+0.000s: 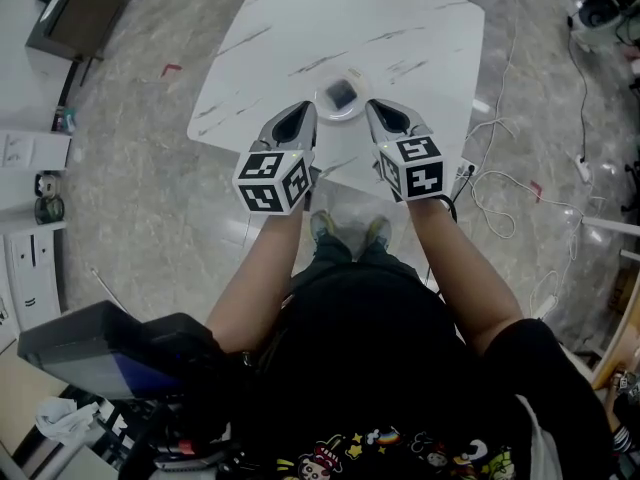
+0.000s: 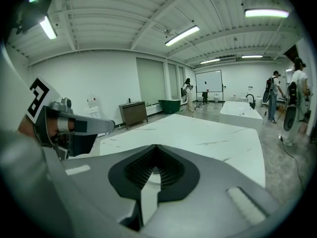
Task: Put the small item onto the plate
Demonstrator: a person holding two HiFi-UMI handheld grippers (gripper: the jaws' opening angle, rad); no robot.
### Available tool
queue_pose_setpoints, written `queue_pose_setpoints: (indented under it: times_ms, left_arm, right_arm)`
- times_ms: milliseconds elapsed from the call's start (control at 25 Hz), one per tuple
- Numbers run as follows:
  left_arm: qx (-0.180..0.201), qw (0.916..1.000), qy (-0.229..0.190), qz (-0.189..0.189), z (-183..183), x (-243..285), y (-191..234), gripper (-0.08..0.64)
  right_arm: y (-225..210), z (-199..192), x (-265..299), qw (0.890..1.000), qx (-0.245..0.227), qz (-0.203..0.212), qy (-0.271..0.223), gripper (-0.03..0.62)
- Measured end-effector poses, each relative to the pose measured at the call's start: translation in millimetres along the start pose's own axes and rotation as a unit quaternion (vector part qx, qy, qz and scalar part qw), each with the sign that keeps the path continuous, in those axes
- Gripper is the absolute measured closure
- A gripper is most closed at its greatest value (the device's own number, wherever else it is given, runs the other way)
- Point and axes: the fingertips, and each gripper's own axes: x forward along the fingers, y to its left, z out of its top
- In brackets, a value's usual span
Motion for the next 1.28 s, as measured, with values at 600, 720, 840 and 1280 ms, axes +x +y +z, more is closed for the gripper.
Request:
queue_pose_setpoints:
  times_ms: [600, 720, 840, 1280]
  left_arm:
    - [0.012, 0.9995, -0.022, 0.019, 10.6, -15.3, 7.2, 0.558]
    - [0.013, 0.9995, -0.022, 0.019, 10.0, -16.0, 5.1, 0.558]
    - [0.014, 0.9995, -0.023, 0.017, 10.9, -18.8, 1.7, 0.558]
    - [0.017, 0.9995, -0.026, 0.011, 12.4, -22.4, -7.1, 0.558]
  right_arm:
    - [-13.8, 33.3, -27.5, 0.998, -0.014, -0.032, -0.059, 0.572]
    - [-15.4, 34.0, -28.5, 0.998, -0.016, -0.032, -0.061, 0.572]
    - [-10.8, 36.7, -29.4, 0.997, -0.020, -0.027, -0.063, 0.572]
    - [-2.7, 44.1, -33.4, 0.996, -0.033, -0.029, -0.072, 0.572]
